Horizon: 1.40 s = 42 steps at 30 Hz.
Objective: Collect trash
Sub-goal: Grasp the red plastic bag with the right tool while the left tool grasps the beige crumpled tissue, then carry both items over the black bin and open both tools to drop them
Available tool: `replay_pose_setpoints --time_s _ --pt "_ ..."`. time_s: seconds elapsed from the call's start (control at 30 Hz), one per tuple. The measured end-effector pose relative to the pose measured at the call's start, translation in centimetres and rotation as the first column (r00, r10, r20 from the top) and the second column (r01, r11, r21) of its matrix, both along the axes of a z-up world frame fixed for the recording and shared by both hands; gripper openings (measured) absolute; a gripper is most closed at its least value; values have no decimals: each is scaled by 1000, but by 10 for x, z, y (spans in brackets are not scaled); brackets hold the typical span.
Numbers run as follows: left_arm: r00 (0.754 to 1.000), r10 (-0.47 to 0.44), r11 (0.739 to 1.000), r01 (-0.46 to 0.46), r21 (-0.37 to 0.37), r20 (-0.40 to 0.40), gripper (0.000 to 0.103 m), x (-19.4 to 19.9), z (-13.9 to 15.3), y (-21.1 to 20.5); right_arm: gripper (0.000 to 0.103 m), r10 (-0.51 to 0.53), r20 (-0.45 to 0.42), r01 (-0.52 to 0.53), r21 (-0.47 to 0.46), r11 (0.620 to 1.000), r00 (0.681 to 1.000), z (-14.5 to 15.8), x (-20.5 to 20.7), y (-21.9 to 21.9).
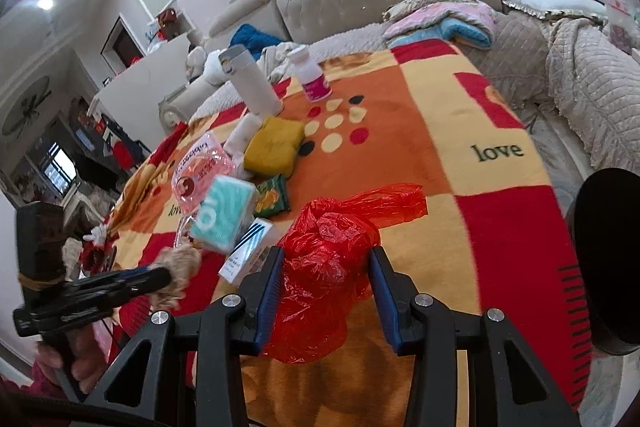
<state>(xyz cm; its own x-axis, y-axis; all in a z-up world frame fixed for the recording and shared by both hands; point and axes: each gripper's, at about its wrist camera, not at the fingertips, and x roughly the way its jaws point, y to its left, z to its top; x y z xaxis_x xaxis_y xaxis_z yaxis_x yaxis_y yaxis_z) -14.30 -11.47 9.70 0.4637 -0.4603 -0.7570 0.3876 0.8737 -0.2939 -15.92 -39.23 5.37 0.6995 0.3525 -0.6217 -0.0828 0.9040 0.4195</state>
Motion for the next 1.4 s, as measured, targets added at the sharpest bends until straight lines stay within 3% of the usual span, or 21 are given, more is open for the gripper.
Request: replay_pose_setpoints --time_s 0.23,0.73,1.07,1.27,1.33,1.4 --pt "998 -48 999 49 -16 38 23 -2 23 -35 41 -57 33 57 -1 998 998 10 -13 -28" --pt "965 -260 964 262 -46 36 23 21 29 -183 41 -281 -1 281 -38 959 960 2 -43 -131" --pt "934 -352 930 340 -139 -66 23 37 13 -253 41 -394 -35 392 -53 918 918 -14 -52 -185" --pt "917 -391 910 372 -182 -81 23 34 8 -294 42 -444 -43 442 -49 896 895 -19 -54 -207" --pt "916 -394 906 374 -197 -73 25 33 8 -306 50 -476 -56 473 -56 879 878 -22 -55 -215" --pt "917 -394 904 375 -204 -58 29 32 5 -319 74 -507 -56 504 -61 861 860 -24 -57 -220"
